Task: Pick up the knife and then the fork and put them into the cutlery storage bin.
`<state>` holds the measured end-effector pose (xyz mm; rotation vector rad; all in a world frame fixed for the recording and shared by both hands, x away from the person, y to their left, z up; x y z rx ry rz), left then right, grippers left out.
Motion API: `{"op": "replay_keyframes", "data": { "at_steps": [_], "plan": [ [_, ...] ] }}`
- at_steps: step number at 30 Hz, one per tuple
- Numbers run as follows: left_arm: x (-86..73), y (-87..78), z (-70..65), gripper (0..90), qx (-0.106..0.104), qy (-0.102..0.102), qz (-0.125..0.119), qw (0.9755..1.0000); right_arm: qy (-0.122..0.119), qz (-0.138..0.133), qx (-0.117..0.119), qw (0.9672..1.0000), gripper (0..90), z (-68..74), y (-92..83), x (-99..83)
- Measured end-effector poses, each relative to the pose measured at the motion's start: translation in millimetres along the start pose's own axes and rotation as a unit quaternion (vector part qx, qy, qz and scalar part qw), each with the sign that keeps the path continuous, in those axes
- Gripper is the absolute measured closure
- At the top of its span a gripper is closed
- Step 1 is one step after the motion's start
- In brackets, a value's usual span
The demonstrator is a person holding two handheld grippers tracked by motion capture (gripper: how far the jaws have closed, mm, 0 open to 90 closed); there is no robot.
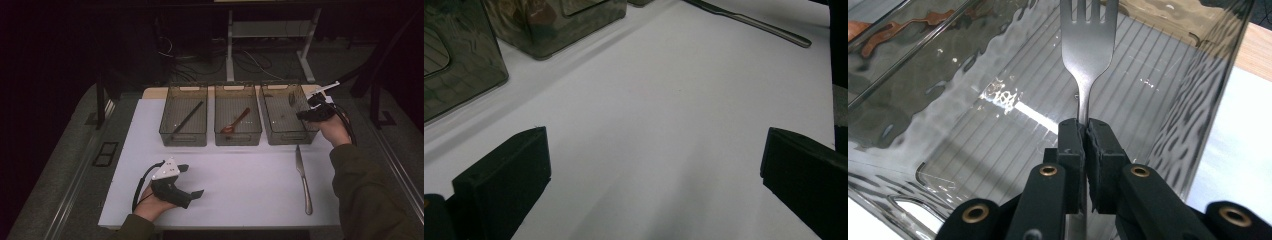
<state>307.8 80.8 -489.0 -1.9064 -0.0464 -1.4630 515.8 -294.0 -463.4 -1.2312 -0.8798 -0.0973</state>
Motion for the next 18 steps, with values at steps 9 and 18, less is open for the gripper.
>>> {"op": "replay_keyframes", "data": {
  "at_steps": [9, 18],
  "plan": [
    [0.1, -0.2, -0.3, 0.0, 0.0, 0.0, 0.0, 1.0, 0.013, -0.016, 0.014, 0.9997, 59.2, 2.9, -1.6, 3.1],
    [0.0, -0.2, -0.1, 0.0, 0.0, 0.0, 0.0, 1.0, 0.036, -0.063, 0.049, 0.9961, 44.5, 16.5, -24.0, 10.6]
  ]
}}
Point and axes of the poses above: each handheld gripper's, and its own axes: y roughly forward along the jaws, x roughly out of its top, z roughly to its left, the point moved 10 cm from there along y, roughly forward along the jaws, and after that the axes turned 3 degrees about x, right-handed, at the moved point
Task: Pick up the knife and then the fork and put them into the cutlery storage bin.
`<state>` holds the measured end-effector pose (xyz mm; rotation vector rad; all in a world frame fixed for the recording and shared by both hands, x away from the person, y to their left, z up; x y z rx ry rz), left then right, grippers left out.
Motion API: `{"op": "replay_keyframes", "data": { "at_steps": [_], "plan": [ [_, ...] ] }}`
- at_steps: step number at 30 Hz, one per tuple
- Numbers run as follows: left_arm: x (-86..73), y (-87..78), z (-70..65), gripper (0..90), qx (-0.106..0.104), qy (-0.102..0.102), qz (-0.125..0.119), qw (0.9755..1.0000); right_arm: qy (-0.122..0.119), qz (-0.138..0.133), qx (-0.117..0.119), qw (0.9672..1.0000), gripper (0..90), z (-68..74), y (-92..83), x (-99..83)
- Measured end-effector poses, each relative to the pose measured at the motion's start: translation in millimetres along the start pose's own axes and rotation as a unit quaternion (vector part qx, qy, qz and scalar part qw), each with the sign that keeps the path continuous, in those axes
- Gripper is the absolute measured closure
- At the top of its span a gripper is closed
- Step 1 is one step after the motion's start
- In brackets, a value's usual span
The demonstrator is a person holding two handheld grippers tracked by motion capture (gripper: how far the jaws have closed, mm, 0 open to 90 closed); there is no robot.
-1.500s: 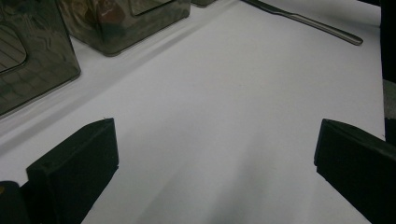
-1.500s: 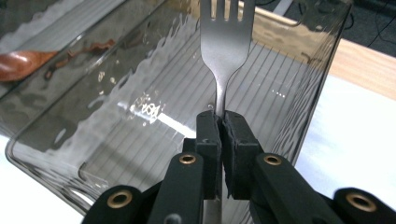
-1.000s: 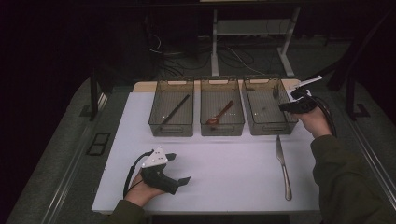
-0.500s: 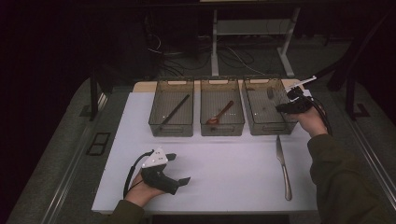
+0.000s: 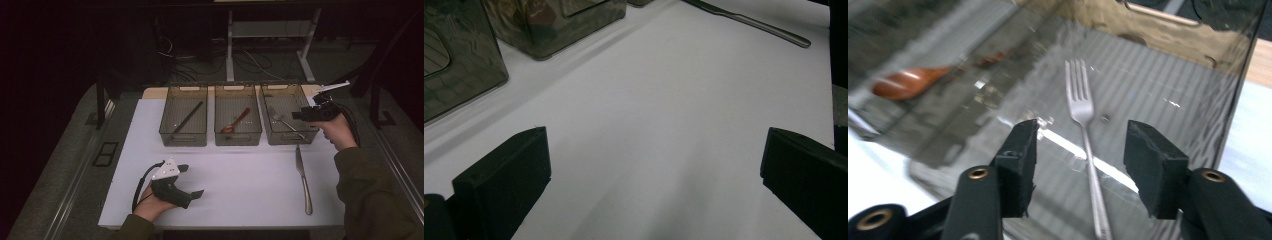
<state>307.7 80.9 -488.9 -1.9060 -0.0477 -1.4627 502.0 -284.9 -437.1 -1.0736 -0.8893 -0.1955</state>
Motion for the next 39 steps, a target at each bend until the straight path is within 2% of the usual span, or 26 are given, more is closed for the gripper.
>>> {"op": "replay_keyframes", "data": {
  "at_steps": [7, 10, 16, 20, 25, 27, 30, 34, 39],
  "plan": [
    [0.2, -0.1, -0.2, 0.0, 0.001, -0.001, -0.001, 1.0, 0.001, -0.016, 0.012, 0.9998, 42.1, 21.1, -22.7, -5.5],
    [0.1, 0.0, -0.3, 0.0, 0.0, -0.001, 0.0, 1.0, -0.001, -0.014, 0.021, 0.9997, 43.0, 33.3, -32.3, -12.2],
    [0.3, -0.1, -0.2, 0.0, 0.001, -0.001, -0.001, 1.0, -0.019, -0.011, 0.031, 0.9993, 55.8, 57.1, -47.4, -29.0],
    [0.2, -0.1, -0.7, 0.0, 0.001, -0.002, -0.001, 1.0, -0.034, -0.006, 0.026, 0.9991, 69.3, 64.8, -51.3, -42.6],
    [-0.3, 0.2, -0.8, 0.0, 0.0, -0.001, 0.001, 1.0, -0.036, 0.011, 0.014, 0.9992, 81.0, 61.9, -45.9, -63.2],
    [-0.3, 0.4, -0.8, 0.0, -0.001, 0.001, 0.002, 1.0, -0.033, 0.026, 0.008, 0.9991, 84.1, 57.0, -39.4, -73.3],
    [-0.6, 0.4, -0.8, 0.0, -0.001, 0.002, 0.003, 1.0, -0.031, 0.049, -0.011, 0.9982, 88.3, 47.0, -28.3, -87.8],
    [-0.7, 0.5, -0.7, 0.0, 0.0, 0.002, 0.003, 1.0, -0.019, 0.072, -0.039, 0.9965, 88.8, 32.9, -15.7, -100.8],
    [-0.5, 0.6, -0.8, 0.0, -0.001, 0.003, 0.002, 1.0, -0.004, 0.081, -0.048, 0.9956, 88.8, 22.3, -3.6, -107.6]
  ]
}}
Point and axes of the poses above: each handheld gripper's, and its own axes: y roughly forward along the jaws, x roughly out of its top, z roughly to its left, the point moved 10 cm from there along y, roughly forward along the jaws, and after that the axes turned 3 degrees about x, right-handed, at the moved point
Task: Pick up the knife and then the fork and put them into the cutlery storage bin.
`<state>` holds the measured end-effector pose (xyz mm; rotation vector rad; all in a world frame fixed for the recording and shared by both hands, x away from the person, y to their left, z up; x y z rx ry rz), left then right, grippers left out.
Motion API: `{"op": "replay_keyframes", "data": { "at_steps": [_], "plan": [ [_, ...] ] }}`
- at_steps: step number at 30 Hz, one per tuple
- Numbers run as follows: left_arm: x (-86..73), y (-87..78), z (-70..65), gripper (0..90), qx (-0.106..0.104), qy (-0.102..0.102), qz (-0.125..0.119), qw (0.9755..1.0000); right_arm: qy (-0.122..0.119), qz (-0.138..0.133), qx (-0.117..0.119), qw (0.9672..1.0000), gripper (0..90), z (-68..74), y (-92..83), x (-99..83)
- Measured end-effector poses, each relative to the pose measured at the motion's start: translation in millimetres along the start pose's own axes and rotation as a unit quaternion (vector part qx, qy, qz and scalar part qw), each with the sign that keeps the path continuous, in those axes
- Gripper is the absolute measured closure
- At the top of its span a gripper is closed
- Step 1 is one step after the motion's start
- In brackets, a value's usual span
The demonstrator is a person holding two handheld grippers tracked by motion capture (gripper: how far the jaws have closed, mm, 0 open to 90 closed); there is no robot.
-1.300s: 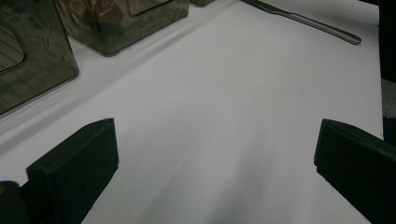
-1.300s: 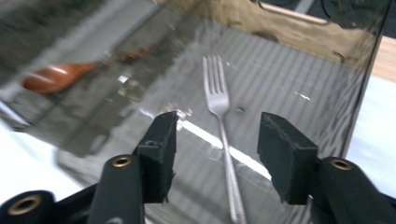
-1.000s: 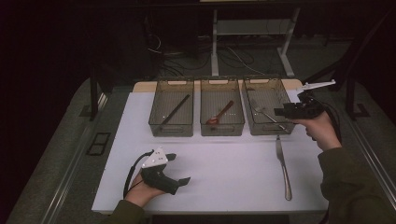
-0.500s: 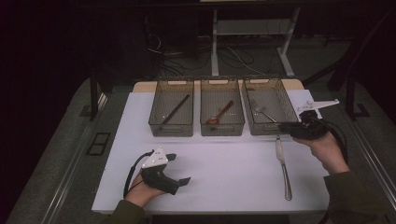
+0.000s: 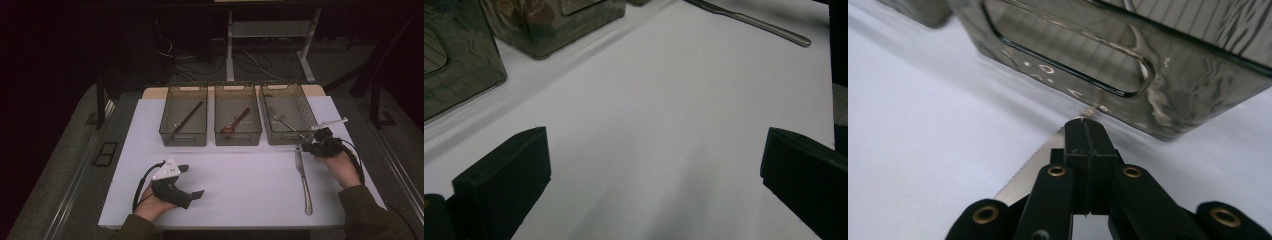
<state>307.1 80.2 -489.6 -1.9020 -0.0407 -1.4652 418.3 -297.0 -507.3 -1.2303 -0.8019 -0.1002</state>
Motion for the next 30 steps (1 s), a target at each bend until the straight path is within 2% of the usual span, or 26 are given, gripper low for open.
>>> {"op": "replay_keyframes", "data": {
  "at_steps": [3, 8, 15, 24, 30],
  "plan": [
    [-0.1, 0.3, -0.3, 0.0, 0.0, 0.0, 0.0, 1.0, 0.007, 0.005, -0.005, 0.9999, 88.8, -4.3, 7.2, -1.9],
    [-0.8, 1.0, -1.1, 0.0, -0.001, -0.001, 0.003, 1.0, 0.004, 0.012, -0.007, 0.9999, 88.8, -5.4, 16.6, -2.7],
    [-0.7, 1.0, -1.2, 0.0, -0.002, 0.0, 0.003, 1.0, 0.004, 0.01, 0.0, 0.9999, 88.8, -0.2, 19.0, -0.2],
    [-0.7, 1.1, -1.3, 0.0, -0.002, 0.0, 0.003, 1.0, -0.023, 0.014, 0.022, 0.9994, 88.8, 19.3, 24.7, 4.2],
    [-0.6, 0.9, -1.4, 0.0, -0.002, 0.0, 0.003, 1.0, -0.054, 0.014, 0.038, 0.9977, 88.8, 35.3, 28.7, 7.0]
  ]
}}
Point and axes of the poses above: each handheld gripper's, and its own axes: y roughly forward along the jaws, x roughly out of its top, z roughly to its left, the point moved 10 cm from there along y, roughly forward along the jaws, and after that the axes turned 3 degrees about x, right-handed, at the moved point
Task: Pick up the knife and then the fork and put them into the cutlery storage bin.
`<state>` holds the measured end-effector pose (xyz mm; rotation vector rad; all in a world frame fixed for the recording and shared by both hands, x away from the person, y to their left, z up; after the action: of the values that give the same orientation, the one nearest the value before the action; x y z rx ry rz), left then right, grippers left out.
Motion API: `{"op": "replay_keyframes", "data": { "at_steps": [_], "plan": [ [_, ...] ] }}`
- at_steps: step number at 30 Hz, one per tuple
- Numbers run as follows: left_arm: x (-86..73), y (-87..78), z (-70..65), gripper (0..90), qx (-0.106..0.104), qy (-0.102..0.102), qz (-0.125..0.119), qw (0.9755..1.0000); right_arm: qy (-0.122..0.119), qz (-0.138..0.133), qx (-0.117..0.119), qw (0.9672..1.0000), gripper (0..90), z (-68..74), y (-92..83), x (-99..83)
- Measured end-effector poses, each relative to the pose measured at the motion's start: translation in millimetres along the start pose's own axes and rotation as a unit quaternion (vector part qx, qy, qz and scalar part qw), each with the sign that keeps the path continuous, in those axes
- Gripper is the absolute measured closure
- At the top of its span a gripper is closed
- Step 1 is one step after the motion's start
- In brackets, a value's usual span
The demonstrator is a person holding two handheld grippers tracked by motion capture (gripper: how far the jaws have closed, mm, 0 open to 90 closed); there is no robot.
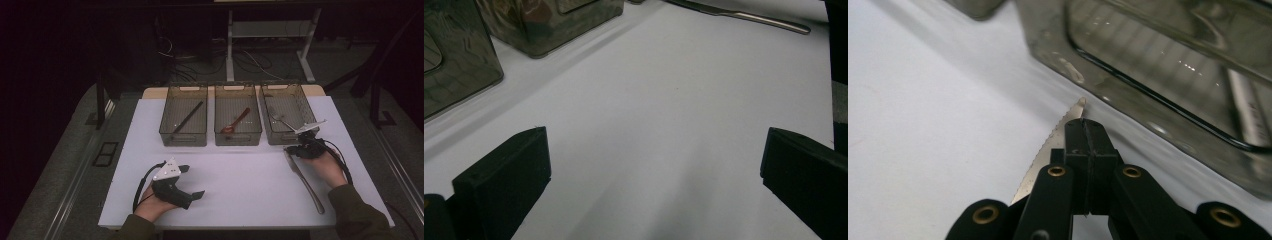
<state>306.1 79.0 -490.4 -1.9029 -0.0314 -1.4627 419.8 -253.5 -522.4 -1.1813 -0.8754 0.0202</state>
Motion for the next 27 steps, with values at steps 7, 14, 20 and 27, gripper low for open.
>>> {"op": "replay_keyframes", "data": {
  "at_steps": [7, 14, 20, 27],
  "plan": [
    [0.2, 0.0, -0.3, 0.0, 0.0, 0.0, -0.001, 1.0, -0.031, 0.004, 0.028, 0.9991, 88.8, 20.2, 4.3, 3.2],
    [0.3, -0.2, -0.2, 0.0, 0.0, 0.0, -0.001, 1.0, -0.062, 0.01, 0.047, 0.9969, 88.7, 36.9, 7.3, 5.2],
    [0.1, -0.3, 0.1, 0.0, 0.0, 0.001, 0.0, 1.0, -0.05, 0.003, 0.058, 0.9971, 82.3, 36.2, -5.2, 8.3],
    [0.4, -0.2, -1.0, 0.0, -0.001, 0.003, -0.001, 1.0, -0.038, 0.005, 0.073, 0.9966, 70.8, 37.1, -33.7, 2.6]
  ]
}}
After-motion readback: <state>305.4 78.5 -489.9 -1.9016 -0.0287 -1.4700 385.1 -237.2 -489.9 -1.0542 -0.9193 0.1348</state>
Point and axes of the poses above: each handheld gripper's, and its own axes: y roughly forward along the jaws, x roughly out of its top, z roughly to its left, the point moved 10 cm from there along y, roughly forward along the jaws, and after that the axes turned 3 degrees about x, right-handed, at the moved point
